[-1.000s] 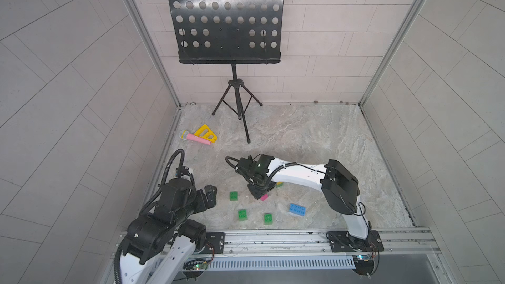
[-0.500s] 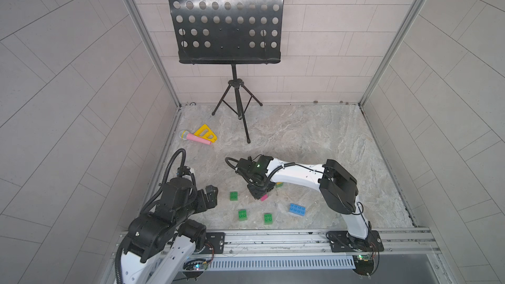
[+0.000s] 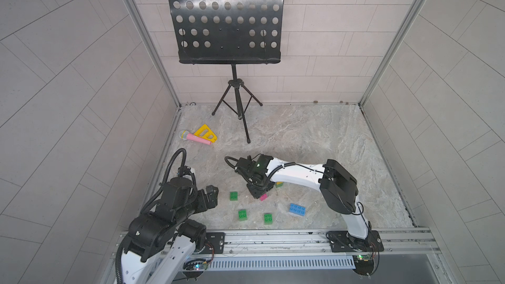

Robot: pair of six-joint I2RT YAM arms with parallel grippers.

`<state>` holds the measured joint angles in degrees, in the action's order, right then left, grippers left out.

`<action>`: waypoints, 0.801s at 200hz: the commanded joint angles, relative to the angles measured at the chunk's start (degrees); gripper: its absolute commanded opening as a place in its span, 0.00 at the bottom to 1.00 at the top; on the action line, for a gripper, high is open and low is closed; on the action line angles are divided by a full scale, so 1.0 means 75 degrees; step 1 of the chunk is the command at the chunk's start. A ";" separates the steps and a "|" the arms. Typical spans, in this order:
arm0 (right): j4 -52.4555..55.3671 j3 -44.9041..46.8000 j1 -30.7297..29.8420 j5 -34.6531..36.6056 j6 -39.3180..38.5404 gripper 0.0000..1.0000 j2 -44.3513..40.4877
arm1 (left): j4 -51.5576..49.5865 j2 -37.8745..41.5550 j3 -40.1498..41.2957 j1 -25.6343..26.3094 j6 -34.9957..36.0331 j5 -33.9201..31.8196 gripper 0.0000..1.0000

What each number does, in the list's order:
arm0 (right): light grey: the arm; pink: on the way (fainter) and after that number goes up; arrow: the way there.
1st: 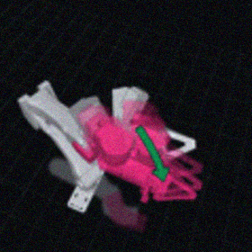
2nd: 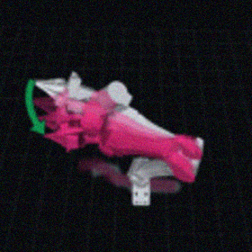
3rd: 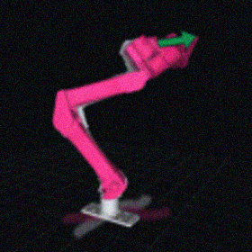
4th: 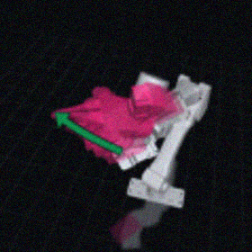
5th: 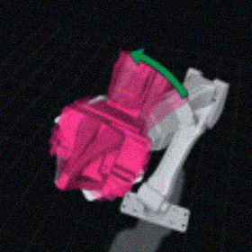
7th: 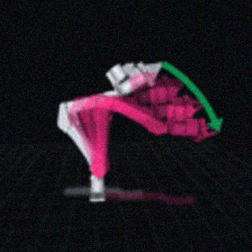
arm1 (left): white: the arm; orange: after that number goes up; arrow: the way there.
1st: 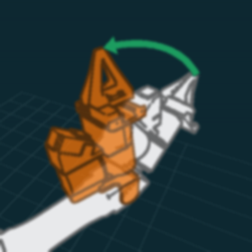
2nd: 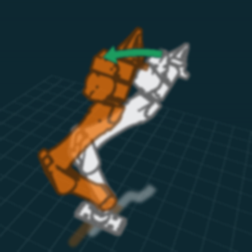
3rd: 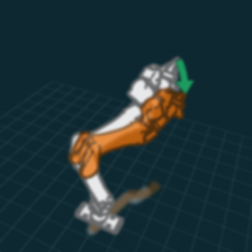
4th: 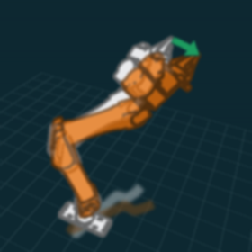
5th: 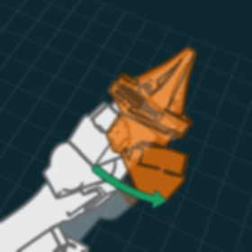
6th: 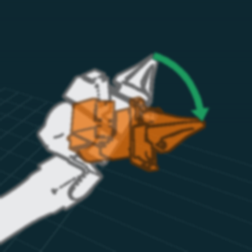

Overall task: Assemble the letter r with lego
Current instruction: Pick up the lego brick from the center of the board.

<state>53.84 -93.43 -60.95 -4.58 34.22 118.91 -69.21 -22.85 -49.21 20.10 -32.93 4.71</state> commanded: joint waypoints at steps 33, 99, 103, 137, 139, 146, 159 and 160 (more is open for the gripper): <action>0.0151 -0.0218 0.0020 0.0287 0.0080 0.43 0.0094 | 0.0017 -0.0053 0.0058 -0.0037 0.0125 -0.0042 1.00; 0.0160 -0.0314 0.0017 0.0233 0.0087 0.40 0.0217 | 0.0016 -0.0035 0.0058 -0.0032 0.0113 -0.0052 1.00; 0.0167 -0.0315 0.0017 0.0224 0.0090 0.40 0.0218 | 0.0016 -0.0024 0.0060 -0.0040 0.0113 -0.0054 1.00; 0.0209 -0.0325 0.0019 0.0232 0.0080 0.40 0.0281 | 0.0008 -0.0030 0.0066 -0.0041 0.0112 -0.0054 1.00; 0.0211 -0.0327 0.0017 0.0235 0.0079 0.39 0.0287 | 0.0012 -0.0025 0.0060 -0.0037 0.0113 -0.0054 1.00; 0.0225 -0.0325 0.0017 0.0234 0.0070 0.38 0.0293 | 0.0010 -0.0032 0.0066 -0.0037 0.0111 -0.0048 1.00; 0.0238 -0.0328 0.0017 0.0279 0.0078 0.34 0.0282 | 0.0010 -0.0044 0.0060 -0.0040 0.0107 -0.0054 1.00; 0.0232 -0.0328 0.0017 0.0281 0.0078 0.34 0.0282 | 0.0008 -0.0045 0.0065 -0.0042 0.0110 -0.0054 1.00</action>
<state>53.87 -95.02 -60.95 -3.79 34.54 119.70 -69.19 -22.90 -49.19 20.10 -32.58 4.73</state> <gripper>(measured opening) 0.371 0.998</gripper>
